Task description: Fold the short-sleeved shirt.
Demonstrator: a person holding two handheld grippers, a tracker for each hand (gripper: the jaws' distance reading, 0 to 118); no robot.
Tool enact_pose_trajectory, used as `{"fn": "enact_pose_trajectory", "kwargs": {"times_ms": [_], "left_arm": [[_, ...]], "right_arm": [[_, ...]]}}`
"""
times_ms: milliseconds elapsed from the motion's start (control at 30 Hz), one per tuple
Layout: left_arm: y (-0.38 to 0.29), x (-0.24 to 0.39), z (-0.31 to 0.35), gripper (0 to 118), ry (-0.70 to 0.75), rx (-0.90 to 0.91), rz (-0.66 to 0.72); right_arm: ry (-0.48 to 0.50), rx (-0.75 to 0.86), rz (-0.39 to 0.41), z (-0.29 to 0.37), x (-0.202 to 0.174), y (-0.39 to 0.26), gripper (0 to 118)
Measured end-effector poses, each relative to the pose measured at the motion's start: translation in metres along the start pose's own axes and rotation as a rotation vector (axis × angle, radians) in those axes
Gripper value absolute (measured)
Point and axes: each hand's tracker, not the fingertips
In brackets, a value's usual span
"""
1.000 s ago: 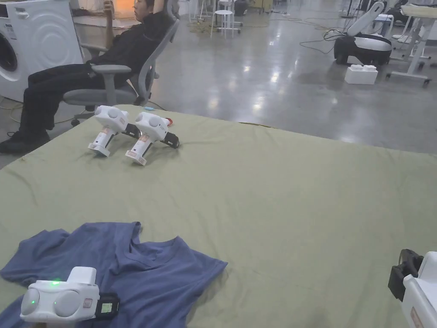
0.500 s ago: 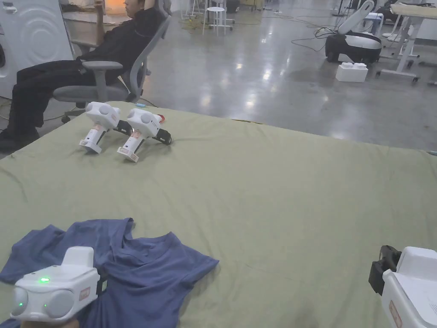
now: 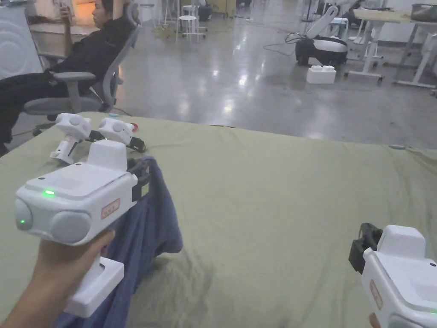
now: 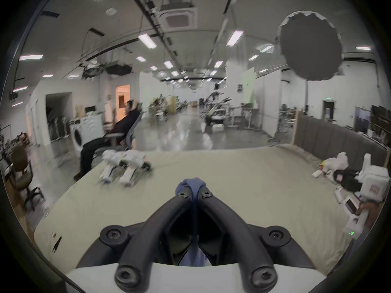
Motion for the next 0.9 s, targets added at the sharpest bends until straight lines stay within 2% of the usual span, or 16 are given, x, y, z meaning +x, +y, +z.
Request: {"fn": "enact_pose_trajectory", "kwargs": {"times_ms": [133,333,500,667,700,800,867,900], "left_arm": [[0.025,0.058,-0.014,0,-0.117,0.081,-0.027],[0.028,0.158,-0.05,0,-0.32,0.081,-0.009],[-0.013,0.236,-0.075,0,-0.463,-0.025,-0.05],[-0.084,0.289,-0.091,1,-0.56,-0.2,-0.047],[-0.099,0.296,-0.094,4,-0.572,-0.233,-0.049],[-0.13,0.314,-0.096,24,-0.6,-0.28,-0.064],[-0.139,0.324,-0.099,56,-0.6,-0.287,-0.091],[-0.14,0.321,-0.096,66,-0.597,-0.279,-0.101]], "right_arm": [[-0.027,0.026,-0.023,0.014,0.022,0.006,0],[-0.111,0.059,-0.039,0.038,0.068,0.01,0],[-0.187,0.048,-0.056,0.051,0.105,0.004,0],[-0.239,0.013,-0.078,0.06,0.131,-0.012,0],[-0.245,0.004,-0.08,0.06,0.134,-0.016,0],[-0.256,-0.029,-0.085,0.06,0.14,-0.026,0],[-0.252,-0.05,-0.09,0.06,0.141,-0.03,0],[-0.249,-0.057,-0.093,0.06,0.141,-0.032,0]]}}
